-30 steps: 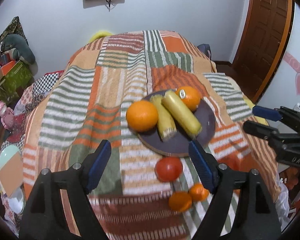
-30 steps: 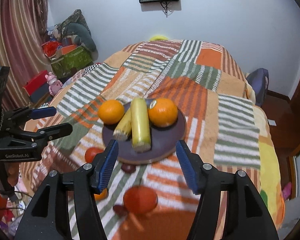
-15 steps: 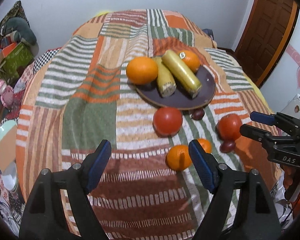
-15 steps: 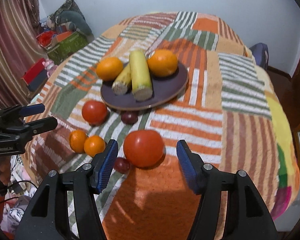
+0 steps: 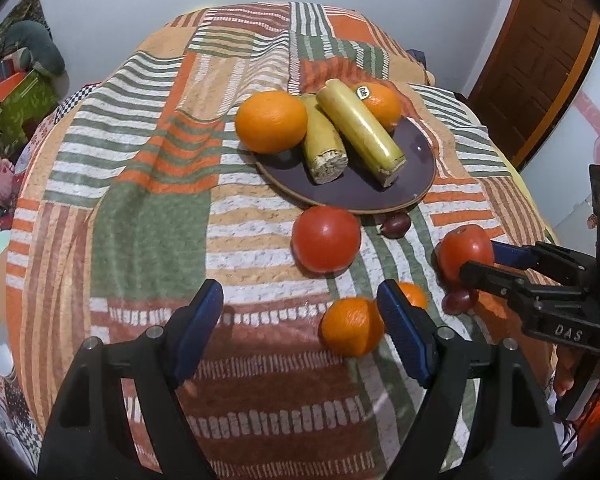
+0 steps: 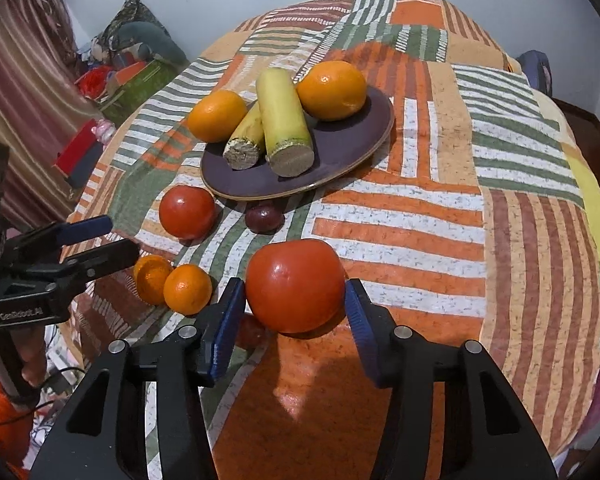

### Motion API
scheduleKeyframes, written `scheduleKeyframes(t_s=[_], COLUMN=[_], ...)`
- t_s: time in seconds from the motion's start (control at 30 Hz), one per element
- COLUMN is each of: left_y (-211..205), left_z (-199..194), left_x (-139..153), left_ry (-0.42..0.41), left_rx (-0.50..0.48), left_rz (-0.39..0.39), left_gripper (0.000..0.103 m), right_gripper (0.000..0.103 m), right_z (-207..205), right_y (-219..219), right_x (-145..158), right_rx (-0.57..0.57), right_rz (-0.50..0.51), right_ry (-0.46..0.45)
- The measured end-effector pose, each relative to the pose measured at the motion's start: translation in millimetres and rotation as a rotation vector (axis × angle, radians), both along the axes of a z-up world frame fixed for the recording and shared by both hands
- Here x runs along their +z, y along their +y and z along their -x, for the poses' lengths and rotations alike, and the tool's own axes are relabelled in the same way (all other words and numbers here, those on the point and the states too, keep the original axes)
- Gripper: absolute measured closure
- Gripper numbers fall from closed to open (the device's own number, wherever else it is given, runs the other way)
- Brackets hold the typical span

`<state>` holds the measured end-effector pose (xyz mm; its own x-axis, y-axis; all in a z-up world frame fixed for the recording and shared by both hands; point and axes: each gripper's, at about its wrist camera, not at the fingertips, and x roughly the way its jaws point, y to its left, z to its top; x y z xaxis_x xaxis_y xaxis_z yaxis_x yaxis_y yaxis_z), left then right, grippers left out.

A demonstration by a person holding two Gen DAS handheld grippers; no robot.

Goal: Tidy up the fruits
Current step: 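Grasp a red tomato with the right gripper while the left gripper grasps another tomato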

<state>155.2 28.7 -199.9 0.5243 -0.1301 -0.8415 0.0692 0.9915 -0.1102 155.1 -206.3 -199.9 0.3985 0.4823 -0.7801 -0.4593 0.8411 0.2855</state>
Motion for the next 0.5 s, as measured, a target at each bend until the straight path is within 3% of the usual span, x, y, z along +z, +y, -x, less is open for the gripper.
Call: scheduleKeyframes(t_s=[0.5], left_y=[-14.9], left_z=[-43.1], left_x=[-20.6], left_ry=[0.036], left_rx=[-0.039], left_rz=[0.015], left_gripper=[0.045], right_gripper=[0.056], right_z=[-11.6], right_y=[-12.5], right_x=[21.3], right_rx=[-0.034], right_rz=[-0.016], right_ry=[-0.06])
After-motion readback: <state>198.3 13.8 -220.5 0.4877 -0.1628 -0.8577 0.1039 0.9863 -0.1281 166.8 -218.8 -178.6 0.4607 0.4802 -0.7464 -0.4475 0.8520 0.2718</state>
